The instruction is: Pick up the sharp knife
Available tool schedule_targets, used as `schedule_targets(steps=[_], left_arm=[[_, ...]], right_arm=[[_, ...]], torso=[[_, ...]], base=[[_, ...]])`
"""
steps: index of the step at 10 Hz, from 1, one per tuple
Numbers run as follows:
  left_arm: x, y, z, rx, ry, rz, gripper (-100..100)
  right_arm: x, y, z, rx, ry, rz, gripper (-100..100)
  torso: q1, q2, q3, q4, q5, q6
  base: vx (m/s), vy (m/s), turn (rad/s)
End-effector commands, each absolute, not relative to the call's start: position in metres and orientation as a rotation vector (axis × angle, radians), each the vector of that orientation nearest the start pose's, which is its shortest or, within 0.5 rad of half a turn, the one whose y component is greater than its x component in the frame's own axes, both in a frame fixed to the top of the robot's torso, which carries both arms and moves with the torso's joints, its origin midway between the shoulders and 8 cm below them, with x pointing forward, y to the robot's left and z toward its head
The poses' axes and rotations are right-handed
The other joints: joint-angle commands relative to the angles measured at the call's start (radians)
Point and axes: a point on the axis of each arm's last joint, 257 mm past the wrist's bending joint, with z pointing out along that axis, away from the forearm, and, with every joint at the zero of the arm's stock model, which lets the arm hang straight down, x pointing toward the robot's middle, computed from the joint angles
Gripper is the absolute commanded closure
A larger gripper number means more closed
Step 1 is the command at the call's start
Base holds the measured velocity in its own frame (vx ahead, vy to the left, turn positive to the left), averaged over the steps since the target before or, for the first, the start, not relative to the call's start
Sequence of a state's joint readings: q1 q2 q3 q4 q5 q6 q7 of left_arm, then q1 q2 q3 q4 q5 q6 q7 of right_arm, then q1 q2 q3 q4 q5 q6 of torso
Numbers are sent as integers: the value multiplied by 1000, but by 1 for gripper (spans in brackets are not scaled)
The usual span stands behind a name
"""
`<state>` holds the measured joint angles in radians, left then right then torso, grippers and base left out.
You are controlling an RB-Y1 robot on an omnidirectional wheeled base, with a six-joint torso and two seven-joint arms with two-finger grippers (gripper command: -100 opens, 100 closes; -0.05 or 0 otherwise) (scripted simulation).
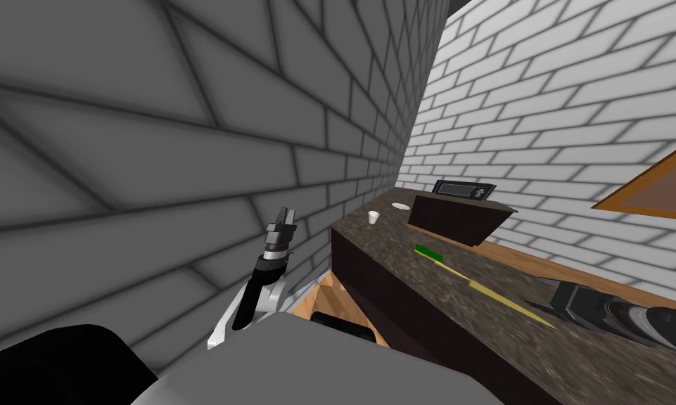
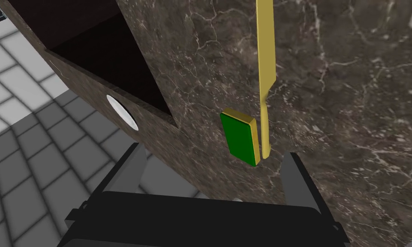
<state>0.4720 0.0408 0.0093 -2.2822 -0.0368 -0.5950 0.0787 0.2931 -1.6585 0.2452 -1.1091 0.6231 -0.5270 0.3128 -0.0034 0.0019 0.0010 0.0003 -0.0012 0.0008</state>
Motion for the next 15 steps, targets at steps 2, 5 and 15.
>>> schedule_targets(steps=[2,5,15], left_arm=[[329,266,51,-531,567,-1385,0],[329,266,51,-531,567,-1385,0],[329,266,51,-531,567,-1385,0]], right_arm=[[322,-702,-209,-972,2355,-505,-100],[293,-705,-229,-965,2439,-463,-100],[185,-717,-283,-937,2707,-350,-100]], torso=[[0,-1,0,0,0,0],[1,-4,-2,-1,0,0],[3,-2,-1,0,1,1]], base=[[20,-42,191],[43,-37,184],[32,-24,134]])
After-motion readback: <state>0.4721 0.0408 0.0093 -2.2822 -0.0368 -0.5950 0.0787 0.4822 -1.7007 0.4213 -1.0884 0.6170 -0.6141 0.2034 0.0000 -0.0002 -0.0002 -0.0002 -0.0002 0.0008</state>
